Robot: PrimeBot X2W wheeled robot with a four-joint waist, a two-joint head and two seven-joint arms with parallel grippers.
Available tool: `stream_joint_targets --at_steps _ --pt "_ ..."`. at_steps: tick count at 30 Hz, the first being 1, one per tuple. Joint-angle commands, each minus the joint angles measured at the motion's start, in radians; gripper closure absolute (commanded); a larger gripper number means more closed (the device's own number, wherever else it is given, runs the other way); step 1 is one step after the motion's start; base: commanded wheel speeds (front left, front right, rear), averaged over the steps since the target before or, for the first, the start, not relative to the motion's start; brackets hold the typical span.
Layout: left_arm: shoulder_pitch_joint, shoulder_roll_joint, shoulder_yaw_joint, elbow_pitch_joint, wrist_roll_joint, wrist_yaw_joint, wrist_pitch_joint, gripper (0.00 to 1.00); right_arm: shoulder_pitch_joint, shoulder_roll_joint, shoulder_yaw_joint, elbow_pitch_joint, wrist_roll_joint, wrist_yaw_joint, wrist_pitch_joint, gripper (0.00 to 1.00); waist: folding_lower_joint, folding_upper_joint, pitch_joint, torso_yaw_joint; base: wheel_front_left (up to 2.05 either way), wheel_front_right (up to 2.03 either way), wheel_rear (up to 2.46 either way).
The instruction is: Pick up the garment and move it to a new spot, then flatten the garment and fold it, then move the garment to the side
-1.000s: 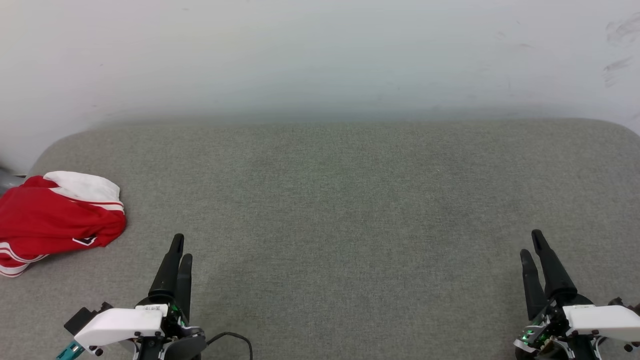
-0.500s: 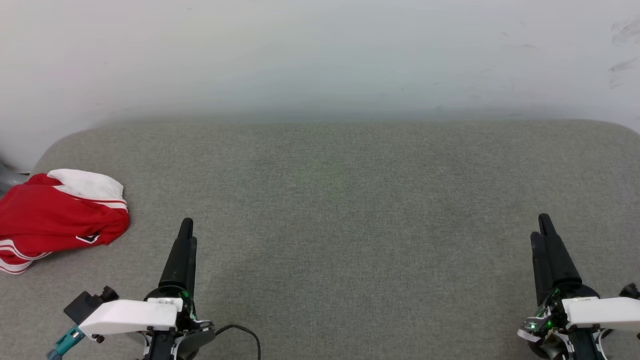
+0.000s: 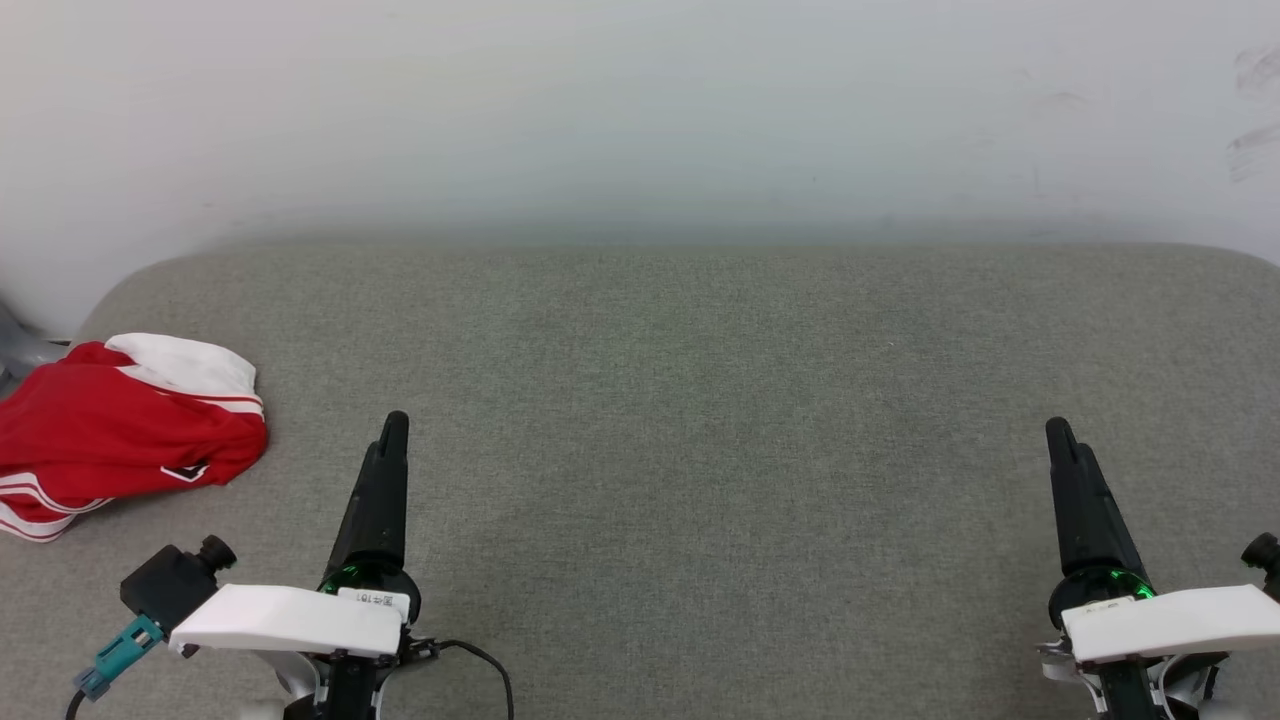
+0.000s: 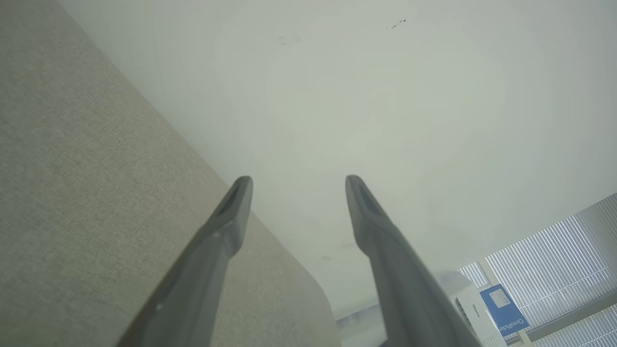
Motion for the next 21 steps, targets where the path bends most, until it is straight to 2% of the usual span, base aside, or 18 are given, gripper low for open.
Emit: stream_joint_targets --at_steps 1,7,15,21 --pt "-0.006 0.007 -0.001 -0.023 0.037 0.000 -0.009 0.00 -0.004 -0.002 0.003 -0.021 -0.038 0.000 -0.009 0.00 0.0000 0.0000 0.000 0.000 0.00 0.00 0.00" --pt "-0.003 0.019 -0.010 -0.035 0.171 0.000 -0.028 0.00 0.008 -0.002 0.016 -0.023 -0.198 0.000 -0.026 0.00 0.0000 0.0000 -0.001 0.004 0.00 0.00 0.00" --pt "0.002 0.054 -0.026 -0.014 0.368 0.000 -0.053 0.00 0.018 -0.002 0.027 -0.038 -0.409 0.000 0.004 0.00 0.0000 0.0000 -0.003 0.007 0.00 0.00 0.00" --pt "0.007 0.069 -0.026 0.015 0.502 0.000 -0.070 0.00 0.026 -0.002 0.029 -0.051 -0.522 0.000 0.025 0.00 0.0000 0.0000 -0.002 0.008 0.00 0.00 0.00"
